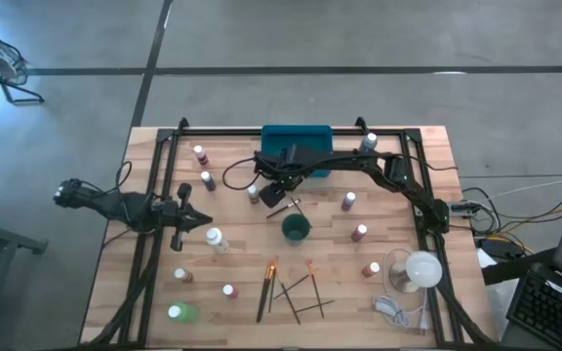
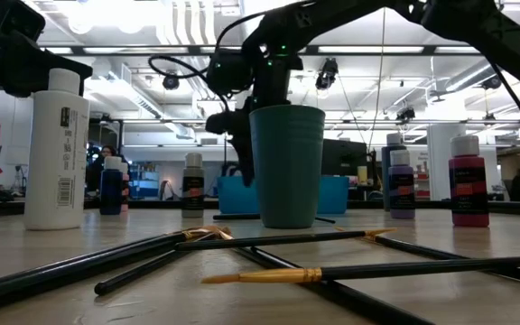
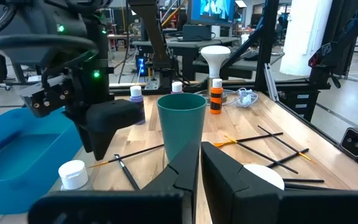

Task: Pick & Place Paint Supplies
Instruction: Put the yellow paint brush into the green cup

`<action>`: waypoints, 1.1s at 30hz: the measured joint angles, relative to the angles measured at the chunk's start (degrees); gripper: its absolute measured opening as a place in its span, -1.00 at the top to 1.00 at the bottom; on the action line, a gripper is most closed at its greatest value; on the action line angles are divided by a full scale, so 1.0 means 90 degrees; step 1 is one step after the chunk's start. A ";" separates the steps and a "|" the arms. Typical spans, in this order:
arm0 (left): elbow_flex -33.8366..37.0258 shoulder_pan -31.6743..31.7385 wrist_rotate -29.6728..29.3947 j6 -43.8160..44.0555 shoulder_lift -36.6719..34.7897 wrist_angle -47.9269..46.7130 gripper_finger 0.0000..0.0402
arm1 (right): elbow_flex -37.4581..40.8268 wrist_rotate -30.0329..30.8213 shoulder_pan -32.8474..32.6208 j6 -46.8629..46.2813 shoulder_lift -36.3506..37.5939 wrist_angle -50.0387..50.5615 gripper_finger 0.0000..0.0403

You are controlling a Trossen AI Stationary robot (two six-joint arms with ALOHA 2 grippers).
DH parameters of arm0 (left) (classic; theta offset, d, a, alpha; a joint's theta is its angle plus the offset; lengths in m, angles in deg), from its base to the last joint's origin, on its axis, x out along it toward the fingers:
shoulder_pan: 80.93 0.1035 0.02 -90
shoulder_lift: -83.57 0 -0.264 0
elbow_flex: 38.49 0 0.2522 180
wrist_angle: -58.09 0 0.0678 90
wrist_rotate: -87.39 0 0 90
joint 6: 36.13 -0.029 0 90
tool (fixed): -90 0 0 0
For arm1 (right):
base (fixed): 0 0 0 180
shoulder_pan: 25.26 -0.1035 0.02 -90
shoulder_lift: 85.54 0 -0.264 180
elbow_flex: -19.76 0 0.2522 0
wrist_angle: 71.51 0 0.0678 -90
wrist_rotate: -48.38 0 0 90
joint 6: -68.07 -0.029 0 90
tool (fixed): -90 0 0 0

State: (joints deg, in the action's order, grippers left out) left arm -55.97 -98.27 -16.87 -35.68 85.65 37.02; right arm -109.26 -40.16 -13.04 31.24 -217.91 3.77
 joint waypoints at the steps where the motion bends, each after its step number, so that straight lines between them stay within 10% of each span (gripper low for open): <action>1: 0.0000 0.0002 0.0000 -0.0001 0.0002 0.0000 0.87 | 0.0041 0.0002 0.0005 -0.0020 0.0000 -0.0040 0.17; 33: -0.0001 0.0002 0.0000 -0.0002 0.0001 0.0000 0.87 | 0.1153 0.0024 0.0217 -0.0101 0.0000 -0.1217 0.20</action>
State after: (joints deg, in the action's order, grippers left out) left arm -55.98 -98.26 -16.87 -35.70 85.66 37.02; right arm -98.88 -39.95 -11.08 30.33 -217.91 -7.18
